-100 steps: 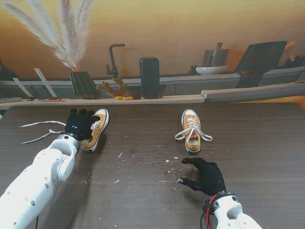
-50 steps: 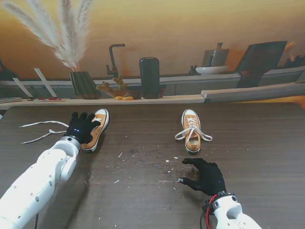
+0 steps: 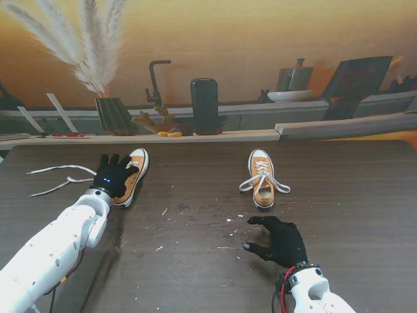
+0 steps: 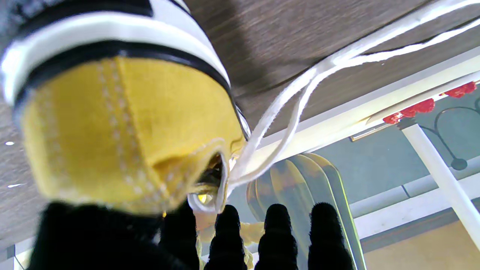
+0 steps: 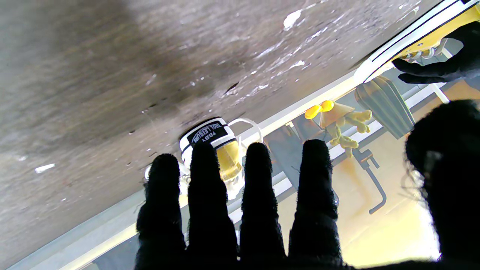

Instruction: Tie the shoelaces into a bow on the shoes

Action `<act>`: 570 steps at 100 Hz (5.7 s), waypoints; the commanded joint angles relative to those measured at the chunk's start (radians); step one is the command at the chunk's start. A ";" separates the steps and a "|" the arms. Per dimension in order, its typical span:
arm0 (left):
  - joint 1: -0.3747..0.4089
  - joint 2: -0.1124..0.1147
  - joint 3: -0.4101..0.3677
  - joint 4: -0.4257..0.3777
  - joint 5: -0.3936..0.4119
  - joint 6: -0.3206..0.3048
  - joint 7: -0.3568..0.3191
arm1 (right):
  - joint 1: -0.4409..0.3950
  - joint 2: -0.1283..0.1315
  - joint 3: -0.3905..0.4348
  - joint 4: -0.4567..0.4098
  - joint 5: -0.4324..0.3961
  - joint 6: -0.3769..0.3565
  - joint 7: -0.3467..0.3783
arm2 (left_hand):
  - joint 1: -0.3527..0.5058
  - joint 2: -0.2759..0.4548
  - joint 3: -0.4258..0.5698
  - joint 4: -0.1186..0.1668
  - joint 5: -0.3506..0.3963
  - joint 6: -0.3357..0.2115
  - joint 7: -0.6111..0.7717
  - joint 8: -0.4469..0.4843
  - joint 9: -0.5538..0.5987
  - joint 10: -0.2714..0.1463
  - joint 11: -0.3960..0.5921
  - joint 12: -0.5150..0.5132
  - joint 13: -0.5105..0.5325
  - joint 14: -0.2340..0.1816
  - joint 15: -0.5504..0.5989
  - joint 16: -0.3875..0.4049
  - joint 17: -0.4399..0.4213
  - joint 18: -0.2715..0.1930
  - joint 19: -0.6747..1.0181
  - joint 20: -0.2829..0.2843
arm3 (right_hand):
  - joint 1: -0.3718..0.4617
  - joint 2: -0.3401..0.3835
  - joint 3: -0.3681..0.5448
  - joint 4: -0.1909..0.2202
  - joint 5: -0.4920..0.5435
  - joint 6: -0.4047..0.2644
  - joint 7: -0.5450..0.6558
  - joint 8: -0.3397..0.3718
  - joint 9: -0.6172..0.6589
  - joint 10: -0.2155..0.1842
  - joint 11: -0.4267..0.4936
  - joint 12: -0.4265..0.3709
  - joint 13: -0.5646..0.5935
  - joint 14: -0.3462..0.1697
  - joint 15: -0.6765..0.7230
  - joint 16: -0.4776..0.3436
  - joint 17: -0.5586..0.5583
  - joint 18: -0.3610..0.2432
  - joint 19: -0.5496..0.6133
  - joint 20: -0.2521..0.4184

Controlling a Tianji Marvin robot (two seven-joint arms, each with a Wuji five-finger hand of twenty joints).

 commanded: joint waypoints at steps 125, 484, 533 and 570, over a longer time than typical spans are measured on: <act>0.177 -0.144 -0.146 -0.155 -0.304 -0.108 0.259 | 0.021 -0.005 -0.025 0.036 0.030 -0.073 0.000 | 0.420 0.002 0.292 -0.168 0.554 -0.076 0.854 0.470 0.746 0.021 0.691 0.458 0.561 0.043 0.805 0.400 0.533 -0.050 1.220 -0.302 | 0.028 0.044 -0.054 0.044 0.107 -0.084 0.057 -0.011 0.054 0.017 0.008 -0.010 0.029 0.015 0.016 0.008 0.019 0.010 0.039 0.002; 0.847 -0.134 -0.536 -0.625 -0.413 -0.391 0.117 | 0.113 0.022 -0.135 -0.065 -0.129 0.013 0.036 | 0.029 0.220 -0.330 0.122 0.241 0.070 0.067 0.128 0.374 0.094 0.063 0.035 0.237 0.032 0.097 0.043 0.059 0.077 0.226 0.019 | 0.048 0.029 -0.081 0.060 0.089 0.038 0.032 -0.029 0.101 0.028 0.150 0.105 0.180 -0.020 0.187 0.135 0.150 0.046 0.218 0.114; 0.858 -0.134 -0.527 -0.631 -0.403 -0.351 0.121 | 0.381 0.013 -0.374 -0.024 -0.142 0.181 0.128 | 0.033 0.212 -0.306 0.118 0.246 0.068 0.079 0.126 0.371 0.095 0.067 0.034 0.231 0.034 0.104 0.039 0.047 0.075 0.264 -0.015 | 0.051 -0.002 -0.029 0.070 0.166 0.096 0.058 0.021 0.124 0.027 0.271 0.214 0.222 -0.036 0.390 0.230 0.218 0.054 0.355 0.241; 0.859 -0.134 -0.525 -0.631 -0.410 -0.359 0.117 | 0.578 -0.017 -0.570 0.097 -0.101 0.303 0.199 | 0.045 0.214 -0.291 0.118 0.250 0.065 0.083 0.126 0.368 0.094 0.067 0.033 0.229 0.034 0.104 0.037 0.046 0.075 0.275 -0.029 | 0.045 0.012 -0.043 0.072 0.200 0.108 0.069 0.041 0.127 0.030 0.282 0.222 0.228 -0.035 0.403 0.227 0.227 0.053 0.361 0.247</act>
